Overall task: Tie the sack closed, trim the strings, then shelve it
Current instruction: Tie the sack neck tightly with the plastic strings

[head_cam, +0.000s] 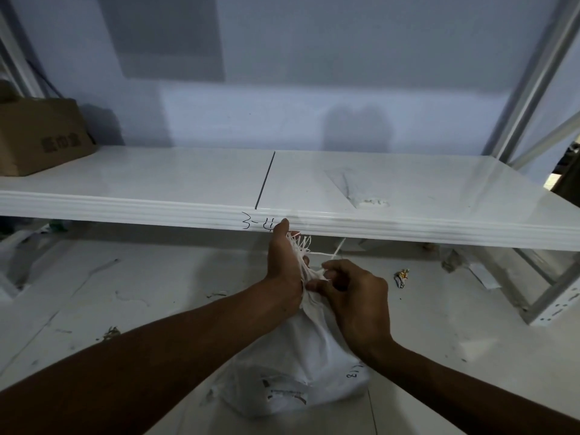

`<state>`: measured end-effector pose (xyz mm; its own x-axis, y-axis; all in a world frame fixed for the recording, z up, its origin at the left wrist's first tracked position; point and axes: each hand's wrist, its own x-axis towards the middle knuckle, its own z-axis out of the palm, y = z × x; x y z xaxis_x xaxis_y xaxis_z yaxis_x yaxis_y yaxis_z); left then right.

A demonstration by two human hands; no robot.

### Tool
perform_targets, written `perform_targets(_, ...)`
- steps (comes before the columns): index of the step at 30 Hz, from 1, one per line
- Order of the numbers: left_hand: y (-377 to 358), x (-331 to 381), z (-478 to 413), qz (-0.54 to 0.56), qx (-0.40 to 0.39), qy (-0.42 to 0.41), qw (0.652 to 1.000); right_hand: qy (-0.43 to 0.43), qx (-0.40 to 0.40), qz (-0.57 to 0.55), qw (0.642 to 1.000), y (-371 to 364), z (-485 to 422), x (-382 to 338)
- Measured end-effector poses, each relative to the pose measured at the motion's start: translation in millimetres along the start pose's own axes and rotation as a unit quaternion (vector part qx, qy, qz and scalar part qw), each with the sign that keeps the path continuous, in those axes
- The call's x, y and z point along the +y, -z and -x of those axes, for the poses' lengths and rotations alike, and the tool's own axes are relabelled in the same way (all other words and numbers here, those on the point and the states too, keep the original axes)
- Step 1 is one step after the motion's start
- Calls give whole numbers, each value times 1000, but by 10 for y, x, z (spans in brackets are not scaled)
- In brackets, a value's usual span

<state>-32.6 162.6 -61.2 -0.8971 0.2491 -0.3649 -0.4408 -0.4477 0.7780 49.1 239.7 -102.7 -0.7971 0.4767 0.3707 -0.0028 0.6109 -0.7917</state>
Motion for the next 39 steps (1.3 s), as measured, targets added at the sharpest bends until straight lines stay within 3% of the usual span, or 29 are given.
perform_targets(8, -26, -4, 40, 10, -13, 2, 1000, -30, 25, -106, 994, -57, 26, 69)
perform_targets(16, 12, -16, -18, -1, -4, 18, 1000, -24, -31, -189, 981, -138, 115, 162)
perform_targets(39, 69, 30, 43, 5, -107, 6, 994, 113, -96, -68, 987, -65, 34, 268)
